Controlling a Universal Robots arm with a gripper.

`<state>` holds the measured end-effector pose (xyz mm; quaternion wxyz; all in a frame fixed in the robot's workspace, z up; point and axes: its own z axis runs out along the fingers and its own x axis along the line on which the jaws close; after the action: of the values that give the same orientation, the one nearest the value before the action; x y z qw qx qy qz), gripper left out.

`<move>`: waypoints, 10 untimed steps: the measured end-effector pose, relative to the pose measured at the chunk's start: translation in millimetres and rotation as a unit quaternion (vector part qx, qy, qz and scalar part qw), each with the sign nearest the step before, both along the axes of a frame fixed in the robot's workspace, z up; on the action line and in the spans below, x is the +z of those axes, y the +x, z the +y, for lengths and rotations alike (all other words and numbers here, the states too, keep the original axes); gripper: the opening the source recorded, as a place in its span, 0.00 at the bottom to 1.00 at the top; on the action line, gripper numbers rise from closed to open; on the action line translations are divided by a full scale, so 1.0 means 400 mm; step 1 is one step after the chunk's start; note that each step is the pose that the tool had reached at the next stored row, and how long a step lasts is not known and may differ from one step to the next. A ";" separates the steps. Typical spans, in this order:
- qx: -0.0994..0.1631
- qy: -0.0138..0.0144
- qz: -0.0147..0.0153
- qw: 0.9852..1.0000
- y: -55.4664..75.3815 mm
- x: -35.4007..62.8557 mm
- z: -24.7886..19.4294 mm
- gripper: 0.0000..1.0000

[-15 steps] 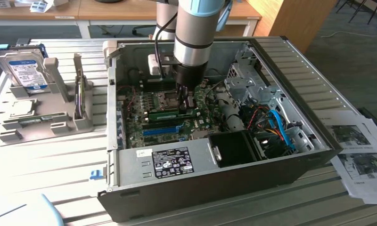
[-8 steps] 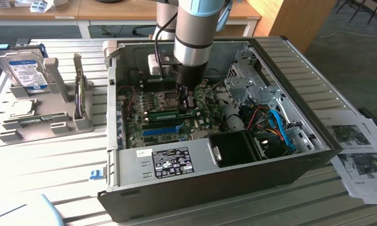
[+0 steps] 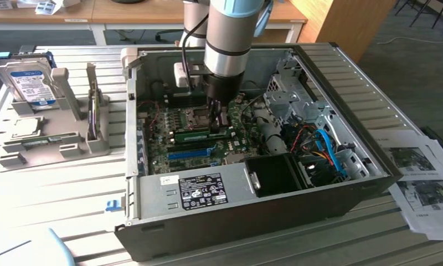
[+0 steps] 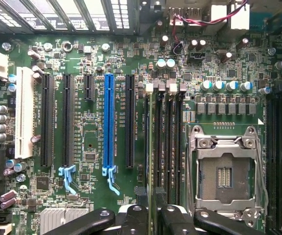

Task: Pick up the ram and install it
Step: 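Insert the ram into the slot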

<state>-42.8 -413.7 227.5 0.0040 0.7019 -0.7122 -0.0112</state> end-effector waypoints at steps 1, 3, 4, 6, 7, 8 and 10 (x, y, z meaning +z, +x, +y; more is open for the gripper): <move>0.000 0.000 0.000 1.000 0.000 0.002 0.000 0.18; 0.000 0.000 0.000 1.000 0.000 0.007 0.000 0.18; 0.000 0.000 0.000 1.000 0.000 0.010 0.000 0.18; 0.000 0.000 0.000 1.000 0.000 0.016 0.000 0.18; 0.000 0.000 0.000 1.000 0.000 0.019 0.000 0.18; 0.000 0.000 0.000 1.000 0.000 0.022 0.000 0.18; 0.000 0.000 0.000 1.000 0.000 0.029 0.000 0.18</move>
<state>-42.8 -413.7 239.3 0.0040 0.7019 -0.7122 -0.0112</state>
